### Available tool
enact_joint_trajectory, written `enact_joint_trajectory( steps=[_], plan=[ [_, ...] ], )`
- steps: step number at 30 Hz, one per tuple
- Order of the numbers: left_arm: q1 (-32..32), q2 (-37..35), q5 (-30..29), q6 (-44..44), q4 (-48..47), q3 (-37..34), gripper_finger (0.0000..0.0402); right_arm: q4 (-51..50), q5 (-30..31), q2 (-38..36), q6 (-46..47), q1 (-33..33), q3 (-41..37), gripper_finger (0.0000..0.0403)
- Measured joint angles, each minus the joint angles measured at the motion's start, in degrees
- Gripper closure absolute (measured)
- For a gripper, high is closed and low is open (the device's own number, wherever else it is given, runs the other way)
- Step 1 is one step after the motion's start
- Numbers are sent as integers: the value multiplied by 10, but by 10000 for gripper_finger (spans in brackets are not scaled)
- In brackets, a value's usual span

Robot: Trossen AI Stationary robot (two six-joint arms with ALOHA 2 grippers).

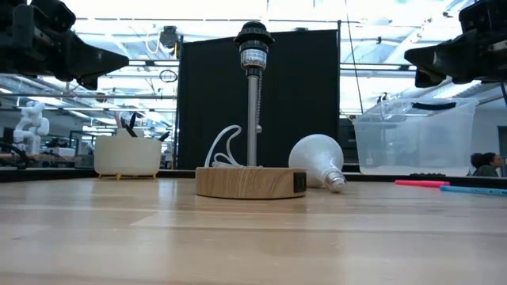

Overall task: Screw lightbulb
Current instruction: Return to Home Position

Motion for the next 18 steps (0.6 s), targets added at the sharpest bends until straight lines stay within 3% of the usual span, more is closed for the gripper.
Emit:
enact_joint_trajectory(
  steps=[18],
  plan=[
    [0,0,0,-5,0,0,402,-1,-7,1,58,0,0,403]
  ],
)
